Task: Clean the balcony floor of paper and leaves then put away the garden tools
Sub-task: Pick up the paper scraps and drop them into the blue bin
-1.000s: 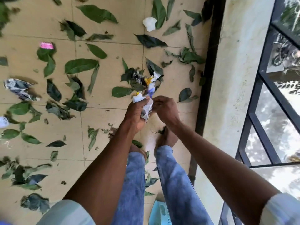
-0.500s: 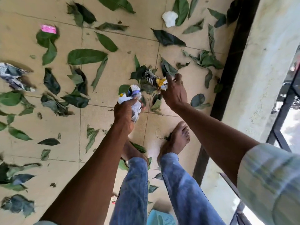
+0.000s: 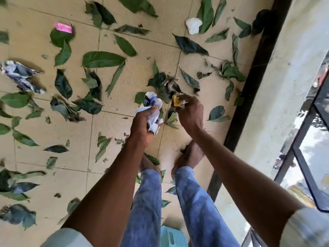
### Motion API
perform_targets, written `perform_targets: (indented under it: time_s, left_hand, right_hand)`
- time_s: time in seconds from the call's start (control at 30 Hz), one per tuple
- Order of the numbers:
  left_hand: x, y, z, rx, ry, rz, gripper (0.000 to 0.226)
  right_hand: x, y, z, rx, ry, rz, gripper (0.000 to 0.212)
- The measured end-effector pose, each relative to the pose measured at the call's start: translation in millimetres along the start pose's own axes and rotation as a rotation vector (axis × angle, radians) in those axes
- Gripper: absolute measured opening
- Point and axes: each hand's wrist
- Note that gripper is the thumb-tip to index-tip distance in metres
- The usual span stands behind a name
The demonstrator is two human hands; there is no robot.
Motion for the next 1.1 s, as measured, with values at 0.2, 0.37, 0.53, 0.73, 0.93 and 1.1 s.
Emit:
perform_targets:
  time_s: [0.2, 0.37, 0.53, 0.73, 0.93, 1.1]
  left_hand:
    - [-1, -9, 9, 0.003, 0.034, 0.033, 0.016]
    - [6, 14, 27, 0.078, -0.022, -0.011, 0.022]
    - [55, -10, 45, 0.167, -0.025, -0.036, 0.019]
    - [124, -67, 42, 0.11, -0.038, -0.23, 0.009]
    - [146, -108, -19, 0.194, -0.057, -0.233, 0.013]
    - [129, -119, -85, 0.206, -0.036, -0.221, 0.018]
  right_hand:
    - [-13, -1, 41, -0.382, -0.185, -0.232, 0.024]
    - [-28, 15, 49, -0.629, -0.174, -0.165, 0.021]
    - [-61, 52, 56, -0.351, -0.235, -0.267, 0.031]
    - [-113, 95, 25, -0.147, -0.22, -0.226, 0.021]
    - [-141, 98, -61, -0.031, -0.2, -0.098, 0.015]
    - [-151, 85, -144, -0.044, -0.02, 0.311, 0.037]
Point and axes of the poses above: each hand's wrist, its own z-axis away from the middle knuckle, its own y-axis out of the back of the hand, x = y × z, and after that the axes turned 12 degrees about -y, right-handed
